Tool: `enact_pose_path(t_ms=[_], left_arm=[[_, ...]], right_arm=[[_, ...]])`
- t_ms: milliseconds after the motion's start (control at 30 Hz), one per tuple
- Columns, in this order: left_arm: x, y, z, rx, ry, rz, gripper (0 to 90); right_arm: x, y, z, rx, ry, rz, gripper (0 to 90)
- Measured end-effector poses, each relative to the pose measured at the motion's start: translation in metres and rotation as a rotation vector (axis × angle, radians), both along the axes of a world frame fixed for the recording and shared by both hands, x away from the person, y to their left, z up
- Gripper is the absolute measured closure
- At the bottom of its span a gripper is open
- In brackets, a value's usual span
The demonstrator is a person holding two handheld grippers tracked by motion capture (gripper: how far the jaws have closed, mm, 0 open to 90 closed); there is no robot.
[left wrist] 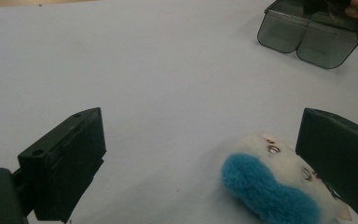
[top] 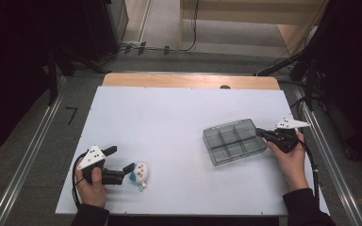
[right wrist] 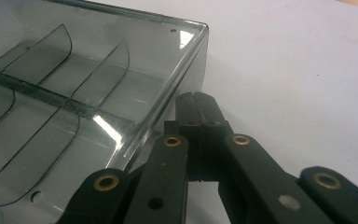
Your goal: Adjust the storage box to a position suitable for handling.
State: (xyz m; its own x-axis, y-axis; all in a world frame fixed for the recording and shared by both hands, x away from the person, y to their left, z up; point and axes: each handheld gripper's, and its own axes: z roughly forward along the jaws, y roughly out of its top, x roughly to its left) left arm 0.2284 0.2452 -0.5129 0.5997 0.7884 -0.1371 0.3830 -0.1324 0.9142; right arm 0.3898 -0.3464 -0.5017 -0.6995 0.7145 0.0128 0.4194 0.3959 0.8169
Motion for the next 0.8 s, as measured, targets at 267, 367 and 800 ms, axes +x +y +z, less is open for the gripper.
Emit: enact_pose_path(t_ms=[267,367,800], left_arm=[[0.0,0.0,0.0,0.001,0.0,-0.001,1.1],[0.0,0.0,0.0,0.002,0.002,-0.002,1.1],[0.0,0.0,0.0,0.002,0.002,-0.005,1.1]], right_arm=[[0.0,0.01,0.0,-0.007,0.005,0.039,88.3],[-0.001,0.014,-0.001,-0.007,0.005,0.054,88.3],[-0.002,0.029,-0.001,-0.003,0.002,0.112,88.3]])
